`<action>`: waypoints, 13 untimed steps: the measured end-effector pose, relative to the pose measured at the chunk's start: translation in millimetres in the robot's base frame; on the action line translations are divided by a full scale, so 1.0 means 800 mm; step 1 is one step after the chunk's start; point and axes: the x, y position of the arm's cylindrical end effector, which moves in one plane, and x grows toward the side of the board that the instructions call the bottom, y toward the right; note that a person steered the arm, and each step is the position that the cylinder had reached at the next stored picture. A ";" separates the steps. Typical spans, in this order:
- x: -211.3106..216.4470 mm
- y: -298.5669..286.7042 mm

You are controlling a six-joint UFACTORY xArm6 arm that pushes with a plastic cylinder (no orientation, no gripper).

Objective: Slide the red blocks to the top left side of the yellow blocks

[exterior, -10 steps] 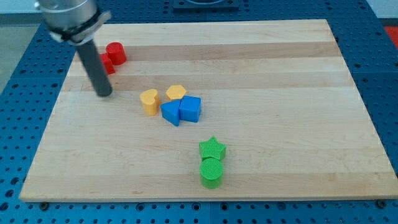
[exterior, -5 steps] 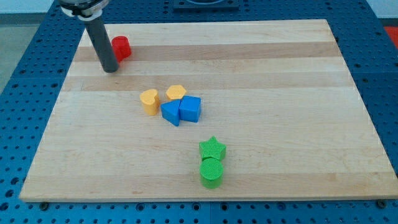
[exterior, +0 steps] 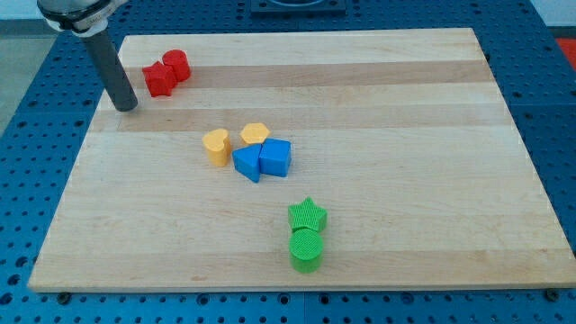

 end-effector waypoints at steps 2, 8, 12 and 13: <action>-0.049 -0.003; -0.075 0.061; -0.111 0.061; -0.134 0.046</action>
